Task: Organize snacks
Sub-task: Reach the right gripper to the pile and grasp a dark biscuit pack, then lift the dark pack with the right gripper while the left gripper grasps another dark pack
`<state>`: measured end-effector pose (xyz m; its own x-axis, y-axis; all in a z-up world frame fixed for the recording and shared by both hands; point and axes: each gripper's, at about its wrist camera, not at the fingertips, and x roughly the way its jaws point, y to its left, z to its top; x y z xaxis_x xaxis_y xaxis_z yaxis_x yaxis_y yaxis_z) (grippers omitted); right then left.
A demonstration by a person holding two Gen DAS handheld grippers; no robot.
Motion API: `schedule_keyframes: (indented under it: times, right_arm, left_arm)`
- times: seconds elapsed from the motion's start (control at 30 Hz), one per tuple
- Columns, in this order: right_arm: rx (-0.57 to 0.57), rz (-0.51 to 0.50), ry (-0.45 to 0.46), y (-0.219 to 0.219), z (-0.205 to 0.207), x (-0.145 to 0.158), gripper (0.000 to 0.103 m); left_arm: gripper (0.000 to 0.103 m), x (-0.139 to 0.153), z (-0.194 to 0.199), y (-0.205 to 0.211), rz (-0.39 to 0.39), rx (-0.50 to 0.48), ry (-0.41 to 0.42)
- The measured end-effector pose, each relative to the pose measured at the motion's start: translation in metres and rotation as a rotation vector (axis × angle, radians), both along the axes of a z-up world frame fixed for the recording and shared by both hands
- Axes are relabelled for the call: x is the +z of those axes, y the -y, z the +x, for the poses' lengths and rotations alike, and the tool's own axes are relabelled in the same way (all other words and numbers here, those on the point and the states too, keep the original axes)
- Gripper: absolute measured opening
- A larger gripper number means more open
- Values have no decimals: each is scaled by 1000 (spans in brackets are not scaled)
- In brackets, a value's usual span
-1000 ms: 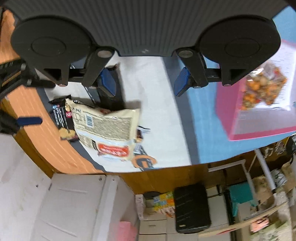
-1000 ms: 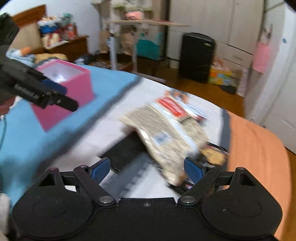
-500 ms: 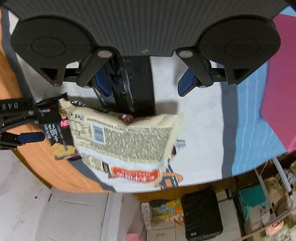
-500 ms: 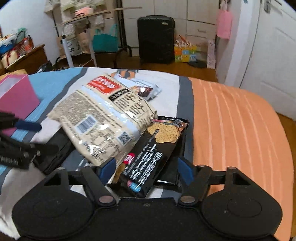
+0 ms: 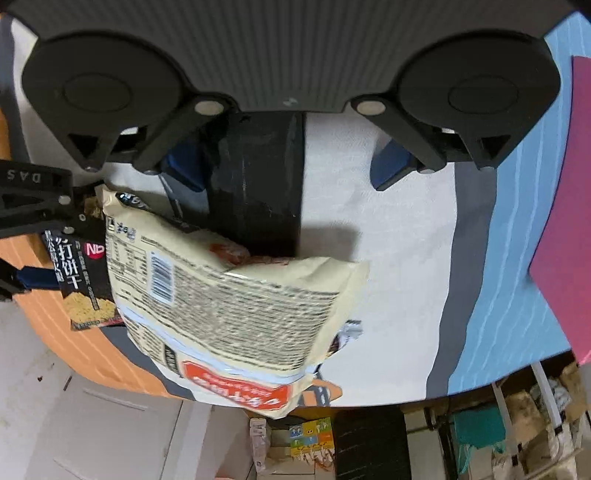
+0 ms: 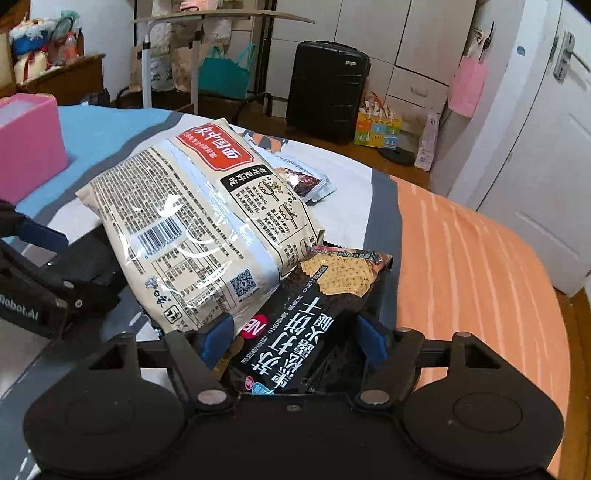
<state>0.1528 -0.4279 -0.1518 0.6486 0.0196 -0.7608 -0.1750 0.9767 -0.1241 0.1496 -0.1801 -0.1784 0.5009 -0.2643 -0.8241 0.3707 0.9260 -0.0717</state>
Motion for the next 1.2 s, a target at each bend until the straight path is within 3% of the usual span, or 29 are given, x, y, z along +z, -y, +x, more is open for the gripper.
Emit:
schedule_keyframes:
  times: [0.07,0.13,0.23,0.4,0.57,0.63,0.73,0.87,0.9,0.97,1.2]
  right_arm:
    - [-16,6,5,2,0,2,68]
    - [-22,-2,11,2,-3,3,64]
    - [-36,-56,4,1,-8,6,63]
    - [-46,-53,-8,5,-15,9,64]
    - [-35,-69,16,5,-10,1,63]
    - [-18,-107,34,0,-8,-1,54]
    - [2,-154,45,-10,-9,-1,50]
    - [-11,-124,61,-8,-14,7,45]
    - [-22,-114,66,-7,-16,10,40]
    - [-40,-74,64,-3,-17,17,19]
    - [-108,43,51,7,-19,33,17]
  left_arm:
    - [80,1,0,0,-21,6,-4]
    - [55,6,-3,-4,-65,25,-13]
    - [50,10,-8,-3,-36,15,7]
    - [50,11,-11,0,37,7,47]
    - [66,4,2,-2,13,16,43]
    - [63,3,12,-6,-28,23,12]
    - [49,7,18,-18,-115,51,-37]
    - [46,11,15,-23,-117,47,-64]
    - [46,12,14,-25,-116,46,-72]
    - [46,13,14,-29,-115,55,-94]
    - [46,21,14,-44,-113,68,-169]
